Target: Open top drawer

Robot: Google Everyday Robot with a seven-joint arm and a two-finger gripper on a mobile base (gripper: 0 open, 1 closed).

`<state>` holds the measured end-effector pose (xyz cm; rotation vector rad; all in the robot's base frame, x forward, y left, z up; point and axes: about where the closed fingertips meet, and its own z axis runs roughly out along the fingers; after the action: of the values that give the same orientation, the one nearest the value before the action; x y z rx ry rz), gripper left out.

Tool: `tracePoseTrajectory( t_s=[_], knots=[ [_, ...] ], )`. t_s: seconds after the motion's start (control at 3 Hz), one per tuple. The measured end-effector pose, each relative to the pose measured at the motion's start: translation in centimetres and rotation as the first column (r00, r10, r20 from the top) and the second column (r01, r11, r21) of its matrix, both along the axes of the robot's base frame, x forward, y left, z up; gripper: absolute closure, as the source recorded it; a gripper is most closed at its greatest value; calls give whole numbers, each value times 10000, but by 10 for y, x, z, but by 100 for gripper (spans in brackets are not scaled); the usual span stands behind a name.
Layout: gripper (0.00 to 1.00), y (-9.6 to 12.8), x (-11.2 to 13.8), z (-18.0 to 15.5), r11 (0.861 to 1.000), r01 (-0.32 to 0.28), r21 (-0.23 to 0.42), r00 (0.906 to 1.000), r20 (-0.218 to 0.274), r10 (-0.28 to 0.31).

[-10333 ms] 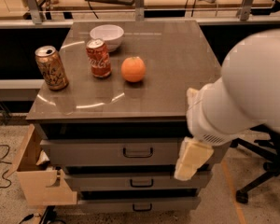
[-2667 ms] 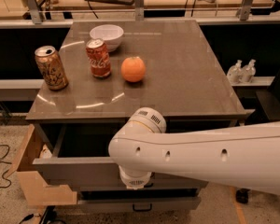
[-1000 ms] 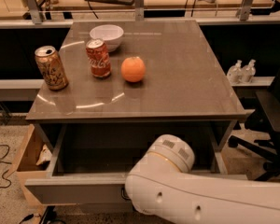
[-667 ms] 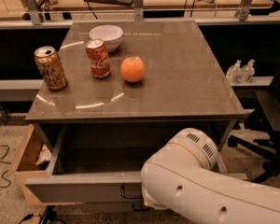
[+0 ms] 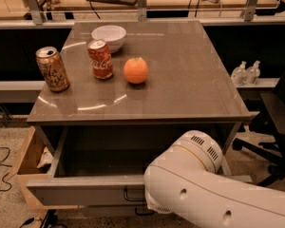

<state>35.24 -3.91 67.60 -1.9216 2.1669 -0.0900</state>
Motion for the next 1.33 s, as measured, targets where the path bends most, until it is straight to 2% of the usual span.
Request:
tracePoseTrajectory(
  t_s=[0.33,0.67,1.0,1.33],
  knots=[
    [100,0,0,0,10000,0,0,10000,0,0],
    [82,0,0,0,10000,-1,0,10000,0,1],
    [59,0,0,0,10000,-1,-1,10000,0,1],
    [60,0,0,0,10000,-1,0,10000,-1,1]
  ],
)
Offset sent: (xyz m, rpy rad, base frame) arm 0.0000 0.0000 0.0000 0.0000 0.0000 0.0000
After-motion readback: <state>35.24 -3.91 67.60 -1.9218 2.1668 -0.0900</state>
